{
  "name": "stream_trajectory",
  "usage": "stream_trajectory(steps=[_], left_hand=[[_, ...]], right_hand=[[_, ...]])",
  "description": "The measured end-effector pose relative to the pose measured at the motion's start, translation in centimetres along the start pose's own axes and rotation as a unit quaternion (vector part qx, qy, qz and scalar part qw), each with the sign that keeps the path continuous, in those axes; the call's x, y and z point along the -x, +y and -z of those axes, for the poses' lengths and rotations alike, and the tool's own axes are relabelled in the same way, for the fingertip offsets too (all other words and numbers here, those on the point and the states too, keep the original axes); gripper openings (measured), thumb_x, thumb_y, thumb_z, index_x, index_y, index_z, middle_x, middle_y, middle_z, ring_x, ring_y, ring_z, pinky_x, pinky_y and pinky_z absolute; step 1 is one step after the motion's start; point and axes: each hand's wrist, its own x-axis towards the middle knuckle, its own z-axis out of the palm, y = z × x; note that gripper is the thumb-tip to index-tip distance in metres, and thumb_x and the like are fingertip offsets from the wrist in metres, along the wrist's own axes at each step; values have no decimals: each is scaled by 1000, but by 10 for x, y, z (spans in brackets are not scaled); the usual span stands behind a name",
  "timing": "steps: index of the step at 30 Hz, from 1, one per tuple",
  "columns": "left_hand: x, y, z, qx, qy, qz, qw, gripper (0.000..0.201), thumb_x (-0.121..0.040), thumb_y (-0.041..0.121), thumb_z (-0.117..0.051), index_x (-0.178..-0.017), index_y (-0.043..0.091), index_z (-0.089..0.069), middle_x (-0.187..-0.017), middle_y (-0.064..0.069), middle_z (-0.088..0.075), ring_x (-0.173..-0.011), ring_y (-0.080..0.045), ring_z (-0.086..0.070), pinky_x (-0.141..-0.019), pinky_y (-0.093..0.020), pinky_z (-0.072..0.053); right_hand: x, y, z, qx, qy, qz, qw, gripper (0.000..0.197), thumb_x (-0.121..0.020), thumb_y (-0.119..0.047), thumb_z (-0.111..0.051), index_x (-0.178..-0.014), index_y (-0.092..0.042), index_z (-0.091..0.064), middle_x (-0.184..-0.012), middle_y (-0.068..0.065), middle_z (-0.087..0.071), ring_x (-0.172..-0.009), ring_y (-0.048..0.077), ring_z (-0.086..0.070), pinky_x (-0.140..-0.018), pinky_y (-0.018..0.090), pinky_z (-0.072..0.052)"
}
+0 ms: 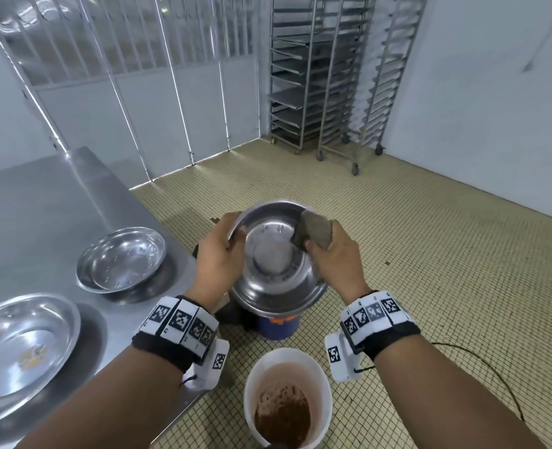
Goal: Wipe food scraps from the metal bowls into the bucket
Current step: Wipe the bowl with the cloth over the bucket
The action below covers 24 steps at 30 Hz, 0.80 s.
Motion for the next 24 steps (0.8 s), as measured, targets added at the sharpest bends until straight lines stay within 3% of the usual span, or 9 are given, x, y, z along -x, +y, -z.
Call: stream_trajectory(steps=[2, 5, 7, 10, 12, 16, 20, 22, 24], left_hand=[[0, 1, 0, -14, 3, -15, 1000, 21, -107, 26, -54, -124, 25, -66, -101, 15, -69, -93, 9, -63, -73, -4, -43], [2, 3, -6, -72, -71, -35, 994, 26, -106, 20, -52, -128, 29, -63, -97, 12, -70, -86, 7, -62, -68, -5, -42], [0, 5, -8, -67, -83, -23, 994, 24, -106, 21, -52, -126, 29, -63, -97, 15, -68, -89, 8, -61, -70, -6, -42], [-4, 10, -6, -16, -38, -3, 999, 22, -106, 24, -54, -124, 28, -65, -101, 18, -68, -94, 6, -63, -77, -16, -48], [-5, 9, -6, 16, 15, 2, 1000, 20, -106, 23, -54, -121, 27, -66, -100, 18, -68, -94, 4, -64, -78, -21, -49], [-1, 5, -15, 65, 79, 59, 993, 18, -106, 20, -52, -117, 26, -65, -91, 12, -69, -80, 3, -64, -71, -26, -49], [-7, 7, -7, -14, 3, 33, 999, 17, -103, 18, -57, -119, 24, -57, -88, 13, -64, -72, 1, -63, -61, -27, -50], [-20, 12, 4, -63, -69, -10, 996, 27, -102, 22, -61, -127, 27, -56, -95, 15, -66, -75, -4, -68, -60, -27, -58], [-32, 16, 9, -93, -138, -33, 985, 30, -102, 25, -61, -132, 31, -58, -97, 15, -69, -78, -2, -69, -63, -21, -55]], right_hand=[[2, 1, 1, 5, 2, -9, 1000, 31, -92, -25, -73, -118, -24, -56, -93, -16, -64, -80, 2, -64, -67, 17, -51], [-10, -9, 10, 72, -11, 38, 997, 47, -90, -20, -72, -130, -31, -51, -90, -7, -70, -75, 13, -67, -69, 29, -58], [-16, -18, 15, 92, -29, 76, 992, 51, -90, -18, -71, -135, -33, -51, -88, -7, -68, -75, 14, -66, -75, 30, -57], [-15, -18, 17, 35, -16, 77, 996, 34, -94, -17, -69, -121, -33, -59, -94, -16, -65, -80, -2, -62, -79, 11, -49], [-7, -11, 10, -27, 16, 34, 999, 23, -96, -20, -68, -112, -33, -58, -95, -20, -63, -82, -8, -59, -69, 1, -42], [-3, -6, -4, -86, 69, -28, 993, 14, -95, -24, -69, -107, -26, -62, -97, -13, -65, -88, 3, -61, -70, 19, -48], [-17, -9, 12, -16, 24, 33, 999, 17, -97, -21, -67, -109, -30, -60, -96, -19, -62, -86, -4, -57, -68, 8, -39], [-21, -12, 22, 44, -33, 80, 995, 17, -97, -20, -67, -112, -26, -63, -96, -14, -65, -84, -1, -58, -67, 7, -40], [-24, -16, 26, 73, -72, 109, 989, 19, -96, -19, -67, -115, -25, -65, -96, -11, -67, -84, 1, -59, -72, 10, -41]])
